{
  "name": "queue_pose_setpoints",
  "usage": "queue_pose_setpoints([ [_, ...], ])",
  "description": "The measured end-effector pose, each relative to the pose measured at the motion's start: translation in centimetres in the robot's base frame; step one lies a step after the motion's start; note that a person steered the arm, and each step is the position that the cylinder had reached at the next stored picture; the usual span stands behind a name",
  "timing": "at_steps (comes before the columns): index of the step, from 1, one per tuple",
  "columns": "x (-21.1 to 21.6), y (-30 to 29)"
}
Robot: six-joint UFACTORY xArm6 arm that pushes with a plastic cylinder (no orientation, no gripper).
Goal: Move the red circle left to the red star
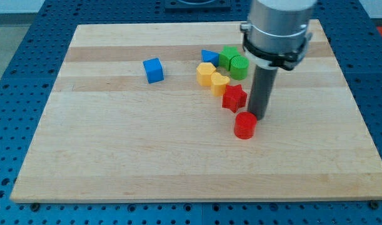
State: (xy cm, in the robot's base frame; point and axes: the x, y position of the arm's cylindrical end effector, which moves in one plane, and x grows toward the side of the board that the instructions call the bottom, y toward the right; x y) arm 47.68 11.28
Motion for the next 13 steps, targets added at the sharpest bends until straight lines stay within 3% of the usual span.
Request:
queue_pose_setpoints([
  [2, 3.2, 1.7],
  [6, 1.8, -1.2],
  [13, 5.6, -5.8],
])
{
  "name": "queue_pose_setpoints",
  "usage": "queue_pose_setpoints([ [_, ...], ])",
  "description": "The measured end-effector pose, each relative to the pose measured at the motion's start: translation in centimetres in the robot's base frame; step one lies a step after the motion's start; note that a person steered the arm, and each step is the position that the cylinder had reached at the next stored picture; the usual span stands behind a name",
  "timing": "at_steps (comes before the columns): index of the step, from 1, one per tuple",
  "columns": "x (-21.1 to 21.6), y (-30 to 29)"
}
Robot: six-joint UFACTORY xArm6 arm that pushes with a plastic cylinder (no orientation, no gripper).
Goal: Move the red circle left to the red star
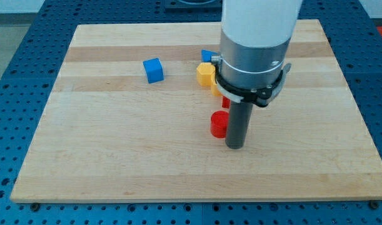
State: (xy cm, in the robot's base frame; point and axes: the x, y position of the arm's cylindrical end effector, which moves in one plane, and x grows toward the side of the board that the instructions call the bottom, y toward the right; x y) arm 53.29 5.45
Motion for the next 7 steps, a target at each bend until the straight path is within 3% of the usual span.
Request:
queue_pose_setpoints([
  [7, -3.3, -2.6],
])
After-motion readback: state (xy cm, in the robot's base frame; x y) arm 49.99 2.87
